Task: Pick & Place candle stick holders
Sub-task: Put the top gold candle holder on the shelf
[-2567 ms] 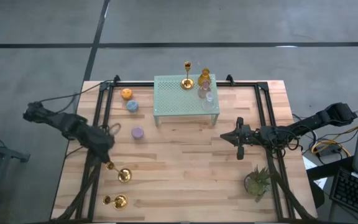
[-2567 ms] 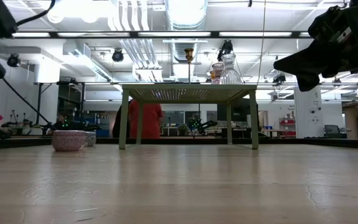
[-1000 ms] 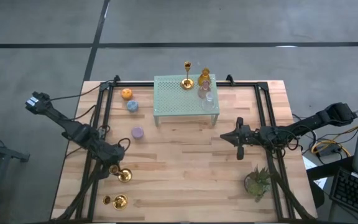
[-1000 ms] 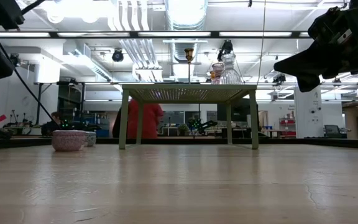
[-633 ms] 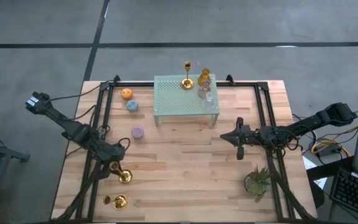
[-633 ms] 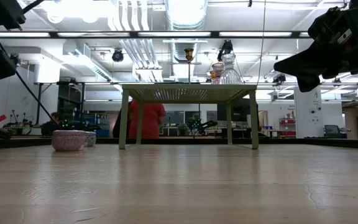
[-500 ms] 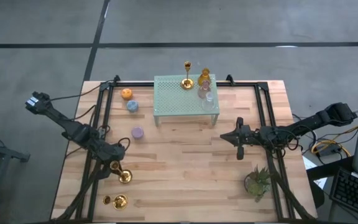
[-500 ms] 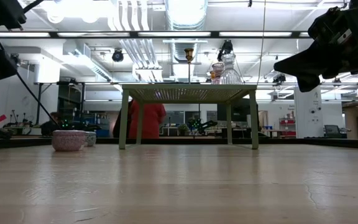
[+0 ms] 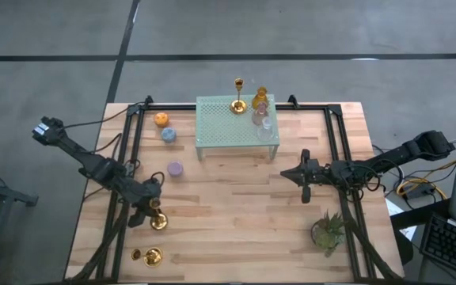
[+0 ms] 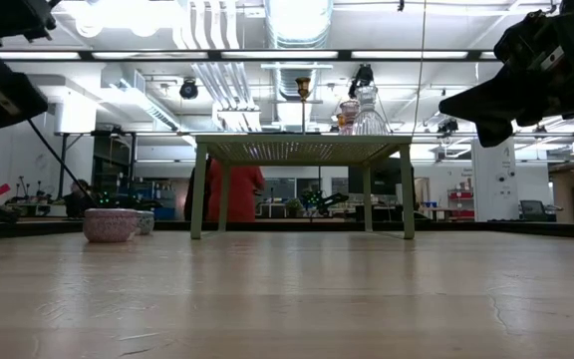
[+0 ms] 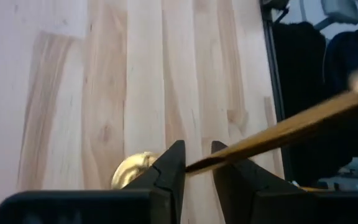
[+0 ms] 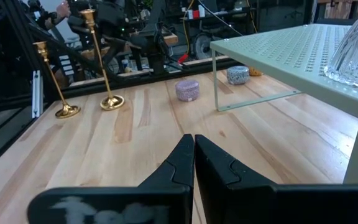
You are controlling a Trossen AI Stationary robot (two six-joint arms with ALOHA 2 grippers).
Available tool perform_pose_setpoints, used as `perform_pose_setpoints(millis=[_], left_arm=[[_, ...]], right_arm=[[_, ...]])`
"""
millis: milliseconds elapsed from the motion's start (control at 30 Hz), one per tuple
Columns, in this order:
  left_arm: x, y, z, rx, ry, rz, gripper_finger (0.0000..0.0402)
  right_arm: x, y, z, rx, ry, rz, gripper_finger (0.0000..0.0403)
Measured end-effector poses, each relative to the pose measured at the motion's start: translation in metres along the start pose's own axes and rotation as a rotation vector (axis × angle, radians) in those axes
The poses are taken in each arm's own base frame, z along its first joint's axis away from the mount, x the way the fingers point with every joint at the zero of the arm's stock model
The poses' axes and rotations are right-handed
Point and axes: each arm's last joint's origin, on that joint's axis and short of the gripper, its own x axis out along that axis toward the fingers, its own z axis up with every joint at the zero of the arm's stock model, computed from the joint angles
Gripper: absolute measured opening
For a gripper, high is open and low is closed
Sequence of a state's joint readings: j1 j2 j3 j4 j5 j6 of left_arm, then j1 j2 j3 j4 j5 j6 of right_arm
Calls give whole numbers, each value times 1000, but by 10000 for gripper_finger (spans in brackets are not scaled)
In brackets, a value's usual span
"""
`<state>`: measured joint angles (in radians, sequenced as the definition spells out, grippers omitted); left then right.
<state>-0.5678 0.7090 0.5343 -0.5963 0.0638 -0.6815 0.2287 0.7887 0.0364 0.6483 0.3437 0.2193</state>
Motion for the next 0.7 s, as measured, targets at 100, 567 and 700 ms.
perform_pose_setpoints(millis=[100, 567, 700], left_arm=[[0, -1, 2, 14, -32, 1, 64], [-1, -3, 14, 55, -234, 91, 28], [-1, -6, 22, 79, -366, 151, 27]], right_arm=[[0, 0, 0, -1, 0, 0, 9], [0, 0, 0, 6, 0, 0, 9], [0, 0, 0, 3, -1, 0, 9]])
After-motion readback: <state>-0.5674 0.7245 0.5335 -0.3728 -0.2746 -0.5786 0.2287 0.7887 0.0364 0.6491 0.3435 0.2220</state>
